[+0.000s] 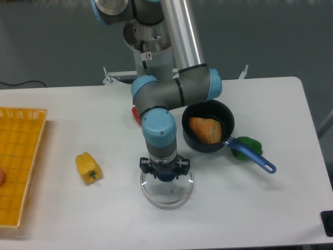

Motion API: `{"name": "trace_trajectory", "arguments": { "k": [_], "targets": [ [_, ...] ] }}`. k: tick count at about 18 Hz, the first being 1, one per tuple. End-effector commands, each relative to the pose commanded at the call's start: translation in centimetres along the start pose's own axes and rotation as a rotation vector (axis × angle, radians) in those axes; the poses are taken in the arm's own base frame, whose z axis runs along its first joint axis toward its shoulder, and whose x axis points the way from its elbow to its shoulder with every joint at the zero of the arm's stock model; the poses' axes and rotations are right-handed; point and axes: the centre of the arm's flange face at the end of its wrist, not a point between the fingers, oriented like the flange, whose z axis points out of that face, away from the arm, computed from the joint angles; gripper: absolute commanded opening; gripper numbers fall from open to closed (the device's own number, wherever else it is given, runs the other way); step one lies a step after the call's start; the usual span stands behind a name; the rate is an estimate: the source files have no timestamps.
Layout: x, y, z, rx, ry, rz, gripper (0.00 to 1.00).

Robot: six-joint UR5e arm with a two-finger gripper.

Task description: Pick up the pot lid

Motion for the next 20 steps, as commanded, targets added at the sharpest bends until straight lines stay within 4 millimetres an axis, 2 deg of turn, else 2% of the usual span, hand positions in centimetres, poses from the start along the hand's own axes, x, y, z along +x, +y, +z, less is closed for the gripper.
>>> {"name": "trace_trajectory", "arguments": {
  "k": [6, 12, 13, 20],
  "targets": [
    [-0.2, 0.7, -3.6, 0.003, -0.004, 0.178, 0.60],
    [-1.7, 2.0, -6.9, -0.015, 0.007, 0.376, 0.60],
    [-2.3, 2.2, -7.0, -0.015, 0.006, 0.393, 0.60],
    [-2.8, 2.4, -8.1, 0.004, -0.002, 0.394, 0.60]
  ]
}}
